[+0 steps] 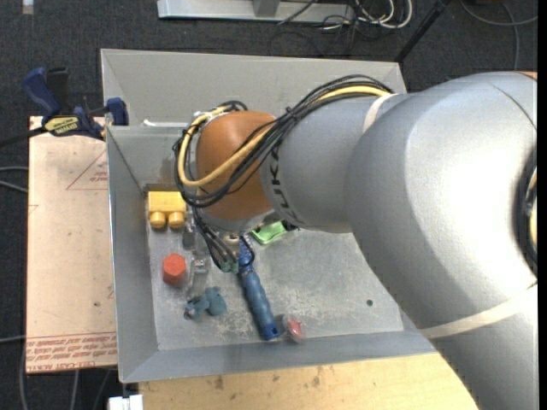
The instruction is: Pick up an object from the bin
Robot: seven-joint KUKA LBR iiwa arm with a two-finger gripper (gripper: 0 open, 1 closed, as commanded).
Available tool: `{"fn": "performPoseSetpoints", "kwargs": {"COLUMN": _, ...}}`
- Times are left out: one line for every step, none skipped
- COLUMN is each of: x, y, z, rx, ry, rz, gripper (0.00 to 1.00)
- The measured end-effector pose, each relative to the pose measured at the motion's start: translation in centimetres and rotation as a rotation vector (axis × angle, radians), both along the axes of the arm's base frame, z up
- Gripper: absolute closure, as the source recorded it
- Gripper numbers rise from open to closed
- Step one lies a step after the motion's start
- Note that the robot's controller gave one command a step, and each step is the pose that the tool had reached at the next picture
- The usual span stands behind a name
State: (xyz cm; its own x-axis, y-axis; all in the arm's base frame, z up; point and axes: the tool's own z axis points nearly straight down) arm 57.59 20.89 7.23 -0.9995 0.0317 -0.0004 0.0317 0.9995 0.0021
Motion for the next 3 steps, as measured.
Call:
{"fn": "performPoseSetpoints", "kwargs": {"x": 1.83, "y": 3.40, "z": -0.20, "rx": 0.000, "ry": -0.005, "rz": 0.615, "gripper": 0.00}}
{"fn": "performPoseSetpoints", "kwargs": {"x": 1.85, "y": 3.31, "z": -0.19, "rx": 0.000, "ry": -0.003, "rz": 0.613, "gripper": 1.00}}
{"fn": "performPoseSetpoints", "kwargs": {"x": 1.83, "y": 3.32, "z": -0.20, "rx": 0.001, "ry": -0.003, "rz": 0.613, "gripper": 0.00}}
